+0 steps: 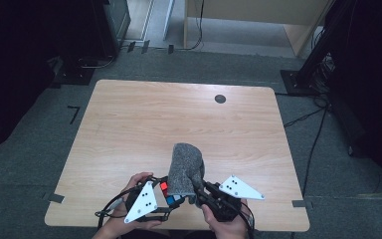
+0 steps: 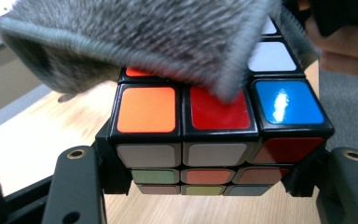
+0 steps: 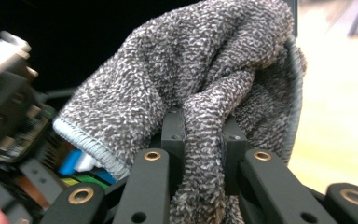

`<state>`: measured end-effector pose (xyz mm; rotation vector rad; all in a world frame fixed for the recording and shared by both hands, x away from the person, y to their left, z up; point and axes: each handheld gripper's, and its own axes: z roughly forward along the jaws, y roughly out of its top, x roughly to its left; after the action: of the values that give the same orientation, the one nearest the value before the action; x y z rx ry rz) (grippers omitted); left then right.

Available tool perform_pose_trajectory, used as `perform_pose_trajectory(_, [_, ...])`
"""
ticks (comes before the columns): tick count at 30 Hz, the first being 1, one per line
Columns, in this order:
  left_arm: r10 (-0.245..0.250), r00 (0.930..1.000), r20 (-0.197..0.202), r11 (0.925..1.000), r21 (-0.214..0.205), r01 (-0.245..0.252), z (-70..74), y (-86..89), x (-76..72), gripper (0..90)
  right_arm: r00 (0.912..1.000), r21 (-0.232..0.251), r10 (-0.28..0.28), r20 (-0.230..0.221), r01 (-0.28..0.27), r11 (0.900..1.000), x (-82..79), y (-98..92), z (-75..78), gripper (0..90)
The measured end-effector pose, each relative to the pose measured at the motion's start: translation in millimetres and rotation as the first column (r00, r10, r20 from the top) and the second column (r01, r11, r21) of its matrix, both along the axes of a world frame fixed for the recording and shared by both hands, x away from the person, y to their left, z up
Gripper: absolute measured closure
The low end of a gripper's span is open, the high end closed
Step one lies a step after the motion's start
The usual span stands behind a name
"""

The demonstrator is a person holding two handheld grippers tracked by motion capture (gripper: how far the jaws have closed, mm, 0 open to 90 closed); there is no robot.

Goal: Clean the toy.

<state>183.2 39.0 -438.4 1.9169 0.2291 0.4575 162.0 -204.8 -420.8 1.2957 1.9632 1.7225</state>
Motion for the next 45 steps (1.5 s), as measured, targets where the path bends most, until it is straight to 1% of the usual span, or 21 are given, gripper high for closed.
perform_pose_trajectory(2, [-0.003,1.0000,0.000,0.9998,-0.021,0.003,2.0,1.9,0.3,34.1,0.9992,-0.058,-0.004,-0.040,0.002,0.9983,5.3,-0.6,-7.9,78.3])
perform_pose_trajectory(4, [-0.011,0.9999,0.005,0.9989,-0.046,0.012,5.2,3.7,0.4,34.2,0.9984,-0.068,-0.009,-0.056,0.006,0.9977,8.1,-4.0,-9.7,78.3])
perform_pose_trajectory(6, [-0.022,0.9998,0.002,0.9987,-0.045,0.022,5.3,4.3,0.7,34.2,0.9990,-0.055,-0.022,-0.039,0.019,0.9983,7.4,-7.7,-5.2,78.2])
perform_pose_trajectory(10, [-0.032,0.9994,-0.008,0.9992,-0.022,0.032,1.0,0.2,0.2,34.1,0.9987,0.019,-0.022,0.047,0.021,0.9996,-0.9,-12.3,11.8,78.0])
perform_pose_trajectory(13, [-0.033,0.9994,-0.005,0.9992,-0.021,0.033,3.3,-1.6,-1.8,34.1,0.9986,0.006,0.029,0.043,-0.029,0.9996,-3.3,-3.1,9.7,78.4])
perform_pose_trajectory(15, [-0.026,0.9997,-0.004,0.9997,-0.003,0.026,2.2,-0.3,-0.4,34.1,0.9992,0.018,0.015,0.037,-0.016,0.9997,-3.5,-1.7,4.0,78.9])
perform_pose_trajectory(16, [-0.018,0.9998,-0.004,0.9998,-0.005,0.018,1.5,1.0,0.5,34.1,0.9994,0.010,0.024,0.024,-0.024,0.9997,-1.8,-2.1,2.6,78.9])
perform_pose_trajectory(18, [-0.001,0.9996,-0.027,0.9988,-0.048,0.000,3.8,5.6,4.5,34.1,0.9991,-0.056,0.041,-0.008,-0.042,0.9975,3.1,-4.0,-0.9,78.9])
perform_pose_trajectory(20, [0.004,0.9984,-0.056,0.9956,-0.093,-0.009,7.4,10.2,8.3,34.1,0.9997,-0.100,0.014,-0.019,-0.016,0.9948,7.4,-7.5,-5.6,78.7])
perform_pose_trajectory(23, [0.033,0.9940,-0.105,0.9865,-0.156,-0.049,11.2,19.1,14.5,34.1,0.9992,-0.119,-0.021,-0.034,0.017,0.9928,11.8,-11.6,-15.0,78.7])
perform_pose_trajectory(24, [0.041,0.9913,-0.125,0.9816,-0.180,-0.063,12.3,22.1,16.9,34.1,0.9990,-0.136,-0.025,-0.037,0.020,0.9906,13.1,-11.2,-18.5,78.7])
perform_pose_trajectory(26, [0.046,0.9854,-0.164,0.9683,-0.235,-0.084,14.5,28.5,21.2,34.1,0.9986,-0.130,-0.009,-0.052,0.002,0.9916,15.6,-8.7,-26.3,78.6])
perform_pose_trajectory(27, [0.044,0.9828,-0.179,0.9624,-0.256,-0.090,15.3,31.3,22.8,34.1,0.9984,-0.102,0.004,-0.056,-0.010,0.9948,15.7,-7.3,-28.9,78.6])
perform_pose_trajectory(28, [0.040,0.9806,-0.192,0.9579,-0.272,-0.092,15.6,33.2,23.9,34.1,0.9983,-0.047,0.027,-0.052,-0.030,0.9985,15.4,-6.3,-30.3,78.5])
perform_pose_trajectory(30, [0.025,0.9773,-0.210,0.9518,-0.294,-0.088,15.4,33.8,24.4,34.1,0.9966,0.064,0.083,-0.003,-0.082,0.9945,12.9,-2.5,-29.1,78.5])
perform_pose_trajectory(31, [0.013,0.9762,-0.217,0.9480,-0.308,-0.081,15.4,33.5,24.2,34.1,0.9952,0.076,0.096,0.015,-0.097,0.9923,11.2,0.3,-27.4,78.5])
perform_pose_trajectory(34, [-0.034,0.9686,-0.246,0.9291,-0.365,-0.060,16.9,31.1,23.6,34.1,0.9887,0.061,0.126,0.082,-0.131,0.9895,5.2,12.5,-24.7,78.7])
perform_pose_trajectory(36, [-0.046,0.9679,-0.247,0.9291,-0.367,-0.050,16.2,27.9,22.2,34.1,0.9858,0.077,0.137,0.097,-0.145,0.9865,3.6,16.5,-24.6,79.0])
perform_pose_trajectory(39, [-0.046,0.9675,-0.249,0.9318,-0.360,-0.048,15.1,24.8,20.7,34.1,0.9822,0.049,0.157,0.103,-0.163,0.9854,-0.2,25.6,-26.0,79.4])
perform_pose_trajectory(43, [-0.003,0.9696,-0.245,0.9447,-0.319,-0.077,15.2,24.1,22.3,34.1,0.9647,-0.055,0.254,0.071,-0.250,0.9667,-0.9,40.2,-35.0,79.2])
perform_pose_trajectory(45, [0.007,0.9677,-0.252,0.9447,-0.315,-0.089,14.2,26.2,23.7,34.1,0.9720,-0.118,0.227,0.061,-0.219,0.9686,0.6,41.3,-35.6,79.0])
